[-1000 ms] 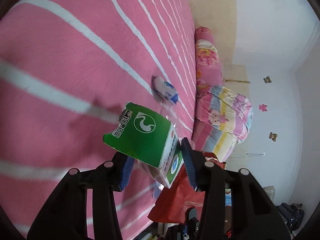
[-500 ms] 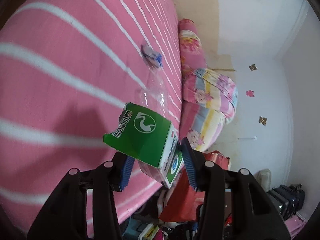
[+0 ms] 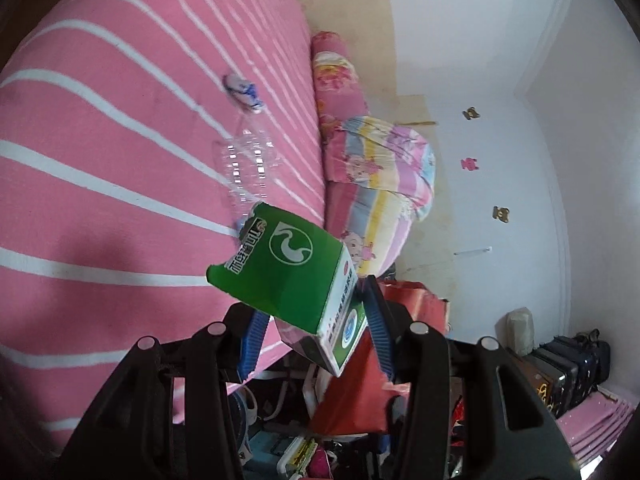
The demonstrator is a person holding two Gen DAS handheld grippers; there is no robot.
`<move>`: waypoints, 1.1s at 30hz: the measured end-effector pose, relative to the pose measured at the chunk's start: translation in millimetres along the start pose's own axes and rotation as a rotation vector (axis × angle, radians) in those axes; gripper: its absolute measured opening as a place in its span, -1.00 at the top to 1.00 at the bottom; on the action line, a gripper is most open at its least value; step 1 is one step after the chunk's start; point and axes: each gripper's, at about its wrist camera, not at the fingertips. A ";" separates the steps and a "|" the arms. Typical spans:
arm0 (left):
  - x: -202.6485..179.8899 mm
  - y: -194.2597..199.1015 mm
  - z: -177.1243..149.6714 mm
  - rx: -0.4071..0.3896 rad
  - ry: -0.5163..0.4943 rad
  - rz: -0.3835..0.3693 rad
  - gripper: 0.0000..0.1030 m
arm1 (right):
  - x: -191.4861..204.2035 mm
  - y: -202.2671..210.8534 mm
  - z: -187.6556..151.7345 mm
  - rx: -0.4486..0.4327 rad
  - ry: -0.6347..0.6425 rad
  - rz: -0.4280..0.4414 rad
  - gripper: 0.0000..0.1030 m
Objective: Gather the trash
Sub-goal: 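Carry the red packet and green box with both grippers over the bin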
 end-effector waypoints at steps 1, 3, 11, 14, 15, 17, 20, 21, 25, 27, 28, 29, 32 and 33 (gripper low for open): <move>-6.2 0.9 -3.6 0.004 -0.007 -0.002 0.13 | 2.3 4.2 1.9 -0.001 -0.001 0.002 0.80; -15.6 -0.3 -10.6 0.020 -0.023 -0.009 0.13 | 5.4 13.2 5.2 -0.006 0.005 0.001 0.80; -41.6 -33.8 -70.8 0.132 -0.068 -0.027 0.13 | -6.0 84.9 14.9 -0.072 0.033 -0.061 0.80; -47.1 -57.3 -103.7 0.200 -0.091 -0.022 0.13 | -19.7 119.8 23.3 -0.112 0.035 -0.111 0.80; -47.8 -65.7 -114.2 0.222 -0.095 -0.019 0.13 | -22.7 127.1 25.3 -0.121 0.033 -0.120 0.80; -47.5 -83.0 -134.7 0.262 -0.097 -0.007 0.13 | -34.8 147.4 30.2 -0.148 0.018 -0.142 0.80; -44.6 -106.7 -168.0 0.328 -0.103 0.019 0.13 | -53.8 177.4 33.4 -0.188 -0.008 -0.175 0.80; -43.0 -116.1 -180.5 0.353 -0.111 0.031 0.13 | -62.8 190.6 33.7 -0.205 -0.013 -0.198 0.80; -30.4 -151.3 -221.6 0.434 -0.155 0.100 0.13 | -87.9 220.6 33.5 -0.238 -0.018 -0.286 0.80; -23.6 -167.0 -237.2 0.470 -0.173 0.133 0.13 | -100.7 233.6 30.7 -0.249 -0.021 -0.336 0.80; -20.8 -174.2 -246.0 0.488 -0.183 0.147 0.13 | -109.1 240.2 28.8 -0.251 -0.022 -0.372 0.80; -18.0 -183.9 -257.2 0.512 -0.198 0.165 0.13 | -115.1 245.3 26.6 -0.253 -0.022 -0.400 0.80; -8.1 -210.4 -286.7 0.574 -0.231 0.211 0.13 | -137.5 256.3 19.1 -0.232 -0.035 -0.490 0.80; -5.4 -218.3 -292.4 0.587 -0.243 0.227 0.13 | -143.5 256.6 17.3 -0.220 -0.036 -0.523 0.80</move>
Point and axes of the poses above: each gripper's, at about its wrist camera, not at the fingertips, and y roughly against the way its jaws point, x to its left, z to its top, and after that the axes turned 3 degrees about -x, right-handed
